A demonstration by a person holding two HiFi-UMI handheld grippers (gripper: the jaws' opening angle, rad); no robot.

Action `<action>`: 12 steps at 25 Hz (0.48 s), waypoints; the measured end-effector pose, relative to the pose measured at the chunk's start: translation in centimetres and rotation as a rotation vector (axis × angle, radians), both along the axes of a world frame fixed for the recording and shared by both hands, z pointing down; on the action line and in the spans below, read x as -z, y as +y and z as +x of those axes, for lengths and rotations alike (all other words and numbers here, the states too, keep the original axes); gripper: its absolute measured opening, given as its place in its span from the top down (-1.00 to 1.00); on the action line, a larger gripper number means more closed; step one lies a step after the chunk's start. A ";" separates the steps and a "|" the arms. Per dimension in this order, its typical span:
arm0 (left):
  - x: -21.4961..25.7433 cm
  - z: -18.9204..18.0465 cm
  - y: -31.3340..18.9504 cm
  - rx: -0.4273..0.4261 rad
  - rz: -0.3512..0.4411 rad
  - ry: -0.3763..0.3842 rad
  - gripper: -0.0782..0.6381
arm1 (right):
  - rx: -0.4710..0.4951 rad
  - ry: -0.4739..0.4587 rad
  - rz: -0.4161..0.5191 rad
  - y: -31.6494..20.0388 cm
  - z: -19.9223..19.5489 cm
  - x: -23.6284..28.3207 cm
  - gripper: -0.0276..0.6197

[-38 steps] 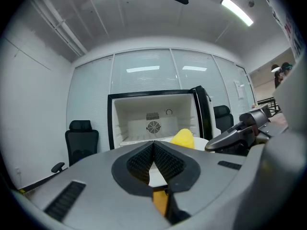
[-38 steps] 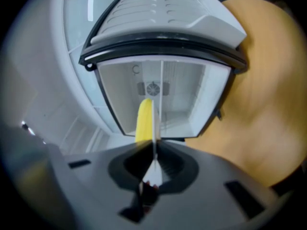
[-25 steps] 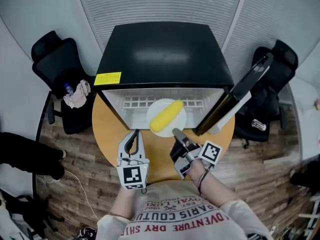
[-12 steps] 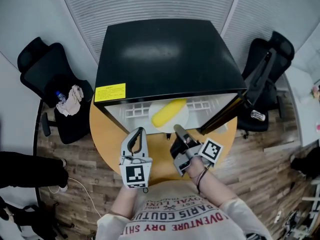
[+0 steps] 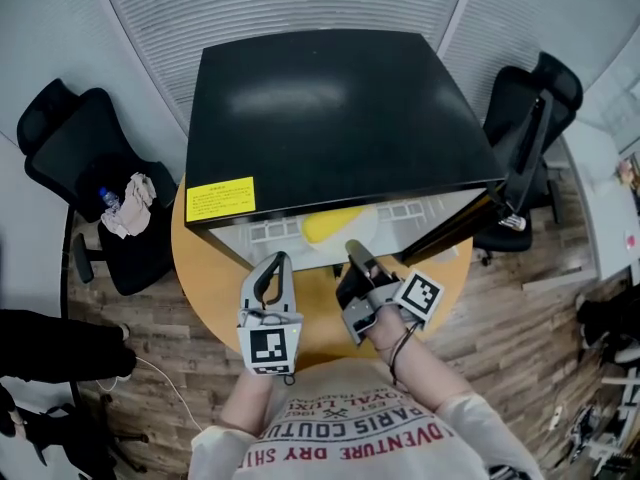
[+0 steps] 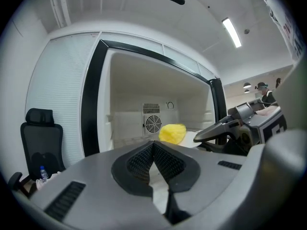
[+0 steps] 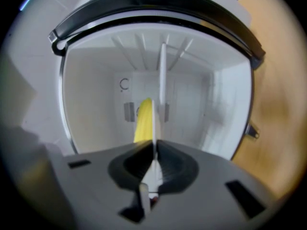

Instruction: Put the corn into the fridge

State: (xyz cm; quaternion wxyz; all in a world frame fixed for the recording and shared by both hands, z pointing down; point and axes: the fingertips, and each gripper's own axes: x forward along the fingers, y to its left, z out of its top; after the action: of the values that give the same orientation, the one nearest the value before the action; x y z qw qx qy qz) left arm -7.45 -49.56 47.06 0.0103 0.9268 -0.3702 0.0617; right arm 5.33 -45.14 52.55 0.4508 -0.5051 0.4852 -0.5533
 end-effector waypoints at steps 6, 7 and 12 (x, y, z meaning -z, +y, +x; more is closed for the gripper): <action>-0.4 0.3 -0.6 -0.011 -0.005 0.001 0.69 | -0.024 0.004 -0.010 -0.9 0.2 0.1 0.77; -0.4 0.3 -0.6 -0.011 -0.004 0.002 0.69 | -0.028 0.008 -0.009 -1.0 0.2 0.1 0.77; -0.3 0.8 -0.8 -0.015 0.004 0.004 0.69 | -0.049 0.025 -0.001 -1.7 0.2 0.1 0.75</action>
State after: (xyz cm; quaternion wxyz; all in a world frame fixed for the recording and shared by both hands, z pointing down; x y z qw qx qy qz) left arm -6.69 -50.36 47.33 0.0087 0.9296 -0.3636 0.0591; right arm 5.49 -46.83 52.44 0.4580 -0.5240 0.4779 -0.5359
